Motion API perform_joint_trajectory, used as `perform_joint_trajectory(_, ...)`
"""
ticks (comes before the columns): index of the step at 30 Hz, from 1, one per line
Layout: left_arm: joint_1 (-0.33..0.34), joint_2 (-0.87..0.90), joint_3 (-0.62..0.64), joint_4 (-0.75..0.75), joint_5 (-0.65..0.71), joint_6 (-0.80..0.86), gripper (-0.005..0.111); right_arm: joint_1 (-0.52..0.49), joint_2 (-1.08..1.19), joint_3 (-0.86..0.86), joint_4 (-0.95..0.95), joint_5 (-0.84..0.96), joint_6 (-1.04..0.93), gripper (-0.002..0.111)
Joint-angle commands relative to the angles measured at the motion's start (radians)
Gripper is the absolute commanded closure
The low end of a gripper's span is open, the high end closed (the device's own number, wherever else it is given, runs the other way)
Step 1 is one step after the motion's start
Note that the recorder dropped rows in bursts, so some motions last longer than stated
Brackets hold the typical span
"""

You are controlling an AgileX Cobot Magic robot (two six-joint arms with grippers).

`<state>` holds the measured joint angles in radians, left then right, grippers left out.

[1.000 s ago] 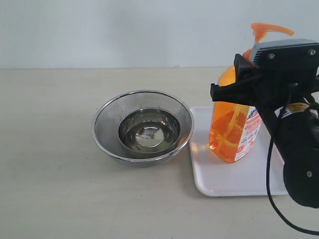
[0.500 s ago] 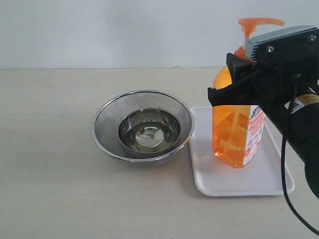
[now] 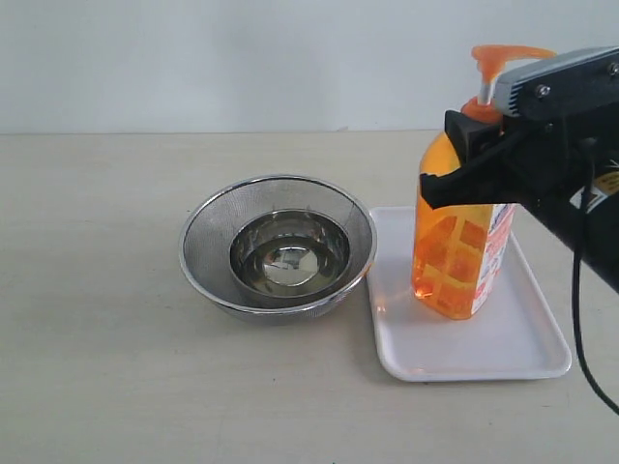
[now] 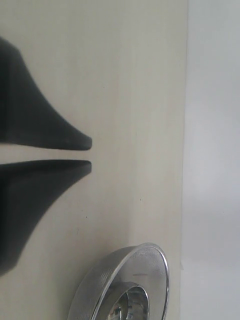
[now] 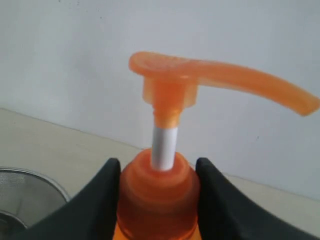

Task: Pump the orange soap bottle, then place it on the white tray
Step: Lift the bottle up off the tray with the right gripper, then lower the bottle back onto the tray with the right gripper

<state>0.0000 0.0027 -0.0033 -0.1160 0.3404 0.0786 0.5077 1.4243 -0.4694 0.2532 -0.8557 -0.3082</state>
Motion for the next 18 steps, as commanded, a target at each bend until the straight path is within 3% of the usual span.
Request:
perform_joint_trajectory(1, 0.000, -0.003, 0.003, -0.007, -0.002, -0.003, 0.100, -0.097, -0.054, -0.028, -0.240, -0.014, 0.157, 0.108)
perform_joint_trajectory(12, 0.000, -0.003, 0.003, -0.007, -0.002, -0.003, 0.100, -0.285, -0.070, -0.148, -0.825, 0.137, 0.612, 0.108)
perform_joint_trajectory(18, 0.000, -0.003, 0.003, -0.007, -0.002, -0.003, 0.100, -0.491, -0.070, -0.183, -1.255, -0.036, 0.979, 0.108)
